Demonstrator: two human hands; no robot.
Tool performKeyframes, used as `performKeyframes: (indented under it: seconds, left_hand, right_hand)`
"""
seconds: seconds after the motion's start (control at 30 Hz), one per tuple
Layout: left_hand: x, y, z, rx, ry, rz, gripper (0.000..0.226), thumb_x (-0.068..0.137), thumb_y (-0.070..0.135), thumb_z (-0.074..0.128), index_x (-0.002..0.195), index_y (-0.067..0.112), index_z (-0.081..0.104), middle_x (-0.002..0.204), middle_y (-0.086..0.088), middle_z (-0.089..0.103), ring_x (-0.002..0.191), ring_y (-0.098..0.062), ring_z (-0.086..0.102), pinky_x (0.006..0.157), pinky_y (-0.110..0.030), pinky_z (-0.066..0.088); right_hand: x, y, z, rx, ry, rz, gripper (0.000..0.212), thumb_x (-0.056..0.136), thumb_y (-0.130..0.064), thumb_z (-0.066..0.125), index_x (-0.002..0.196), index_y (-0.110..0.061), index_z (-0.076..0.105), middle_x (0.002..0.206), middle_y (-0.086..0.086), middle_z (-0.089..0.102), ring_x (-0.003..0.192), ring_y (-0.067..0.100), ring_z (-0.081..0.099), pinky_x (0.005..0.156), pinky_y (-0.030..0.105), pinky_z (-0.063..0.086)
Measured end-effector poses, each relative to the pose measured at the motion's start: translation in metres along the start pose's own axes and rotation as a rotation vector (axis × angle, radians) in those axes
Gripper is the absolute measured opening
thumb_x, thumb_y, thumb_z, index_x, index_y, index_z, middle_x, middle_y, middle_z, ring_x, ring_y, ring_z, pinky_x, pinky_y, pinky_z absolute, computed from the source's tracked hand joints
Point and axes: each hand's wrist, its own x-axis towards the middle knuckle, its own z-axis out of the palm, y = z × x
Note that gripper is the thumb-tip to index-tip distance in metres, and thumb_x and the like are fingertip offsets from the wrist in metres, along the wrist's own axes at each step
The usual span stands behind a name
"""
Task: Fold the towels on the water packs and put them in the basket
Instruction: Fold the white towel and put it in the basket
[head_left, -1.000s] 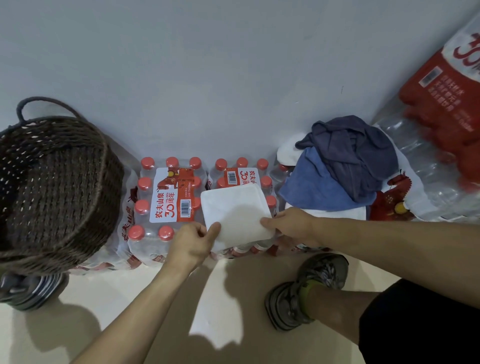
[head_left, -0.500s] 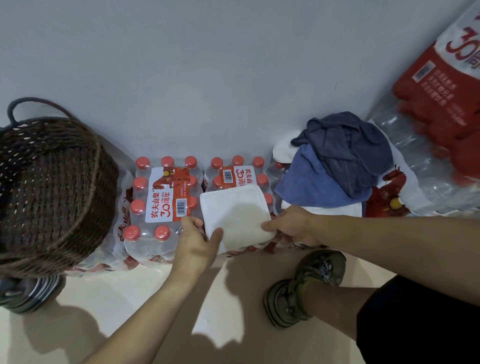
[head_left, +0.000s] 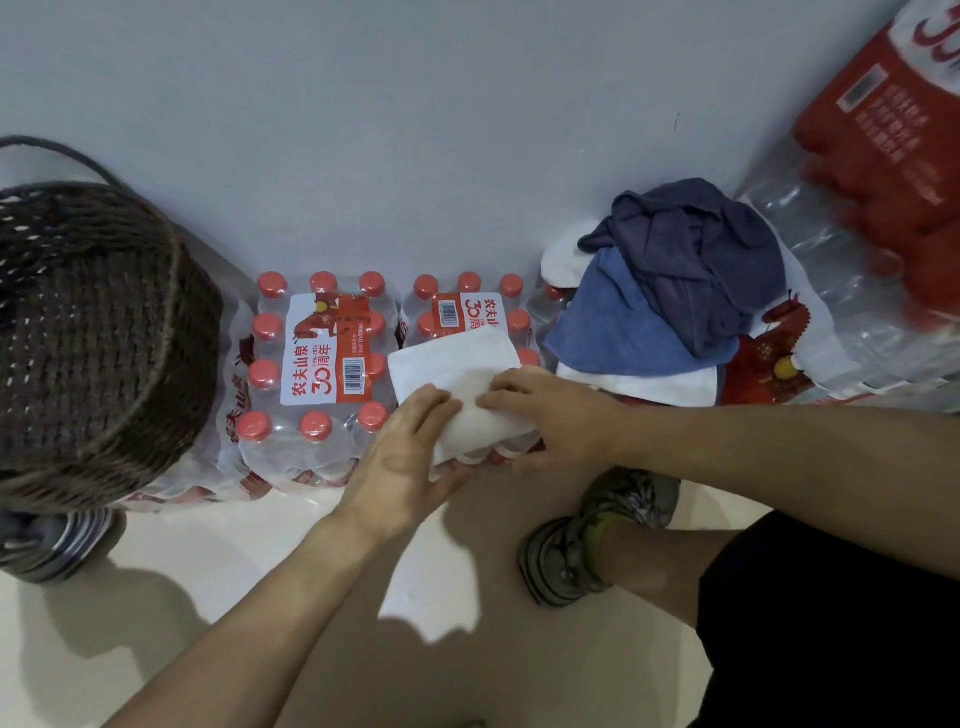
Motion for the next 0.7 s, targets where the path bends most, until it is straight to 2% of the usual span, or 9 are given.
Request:
performKeyframes:
  seconds: [0.1,0.23,0.33,0.4,0.47,0.53,0.57,0.63,0.7]
  left_hand:
    - [-0.003,0.0,0.0,-0.04,0.002,-0.038,0.068,0.077,0.025,0.082,0.136,0.006,0.055,0.145,-0.011,0.047,0.139,-0.025,0.04,0.113,-0.044,0.037]
    - [-0.004,0.005,-0.005,-0.145,0.059,-0.066,0.052,0.082,0.0,0.073,0.132,0.004,0.059,0.142,-0.01,0.052,0.139,-0.024,0.04,0.116,-0.035,0.03]
    - [0.004,0.008,-0.018,-0.169,0.098,-0.124,0.038,0.087,0.012,0.072,0.124,0.006,0.066,0.128,-0.01,0.064,0.123,-0.022,0.059,0.105,-0.028,0.041]
    - [0.009,0.009,-0.028,-0.142,0.085,-0.138,0.029,0.093,0.026,0.064,0.118,0.012,0.067,0.101,0.0,0.073,0.094,-0.017,0.069,0.085,-0.018,0.046]
    - [0.014,0.008,-0.037,-0.166,0.087,-0.196,0.027,0.097,0.038,0.052,0.113,0.02,0.065,0.082,0.012,0.066,0.068,-0.01,0.063,0.064,-0.011,0.043]
    - [0.017,0.004,-0.04,-0.216,0.12,-0.258,0.029,0.098,0.041,0.049,0.113,0.021,0.064,0.09,0.013,0.064,0.074,-0.006,0.057,0.063,-0.005,0.039]
    - [0.018,0.002,-0.04,-0.241,0.138,-0.275,0.029,0.099,0.041,0.048,0.113,0.021,0.064,0.093,0.013,0.064,0.078,-0.005,0.056,0.065,-0.005,0.038]
    - [0.019,0.001,-0.038,-0.305,0.17,-0.326,0.029,0.099,0.041,0.047,0.11,0.02,0.062,0.091,0.012,0.063,0.08,-0.007,0.056,0.065,-0.011,0.039]
    - [0.021,0.0,-0.036,-0.373,0.192,-0.395,0.029,0.097,0.043,0.048,0.108,0.02,0.06,0.09,0.013,0.061,0.082,-0.007,0.058,0.062,-0.015,0.039]
  right_hand:
    - [0.001,0.0,-0.002,-0.047,-0.008,-0.004,0.081,0.077,-0.041,0.073,0.148,-0.024,0.037,0.144,0.001,0.035,0.128,0.021,0.036,0.104,0.038,0.042]
    - [0.004,-0.001,-0.006,-0.012,0.01,-0.013,0.076,0.076,-0.037,0.075,0.144,-0.025,0.042,0.134,-0.001,0.042,0.119,0.018,0.039,0.099,0.033,0.042]
    - [0.008,-0.002,-0.007,0.053,0.071,0.037,0.071,0.072,-0.038,0.081,0.135,-0.022,0.052,0.122,-0.002,0.052,0.109,0.014,0.043,0.094,0.029,0.041]
    - [0.008,-0.003,-0.007,0.134,0.133,0.069,0.064,0.068,-0.032,0.085,0.126,-0.019,0.061,0.113,-0.001,0.059,0.1,0.011,0.046,0.088,0.019,0.039]
    - [0.008,-0.004,-0.008,0.252,0.196,0.087,0.053,0.067,-0.021,0.086,0.117,-0.014,0.067,0.106,-0.003,0.063,0.091,0.003,0.045,0.078,0.005,0.035]
    - [0.01,-0.006,-0.012,0.377,0.197,0.155,0.042,0.072,-0.015,0.082,0.112,-0.014,0.07,0.103,-0.004,0.066,0.09,0.002,0.051,0.077,0.005,0.04]
    - [0.012,-0.006,-0.016,0.434,0.166,0.21,0.036,0.075,-0.017,0.081,0.109,-0.017,0.07,0.102,-0.005,0.068,0.09,0.005,0.056,0.077,0.013,0.046]
    - [0.018,-0.002,-0.021,0.616,0.1,0.306,0.027,0.08,-0.021,0.079,0.106,-0.021,0.071,0.1,-0.007,0.07,0.092,0.01,0.064,0.078,0.022,0.052]
    - [0.021,0.002,-0.022,0.797,0.106,0.379,0.028,0.083,-0.025,0.077,0.11,-0.021,0.071,0.104,-0.008,0.072,0.097,0.01,0.067,0.084,0.025,0.055]
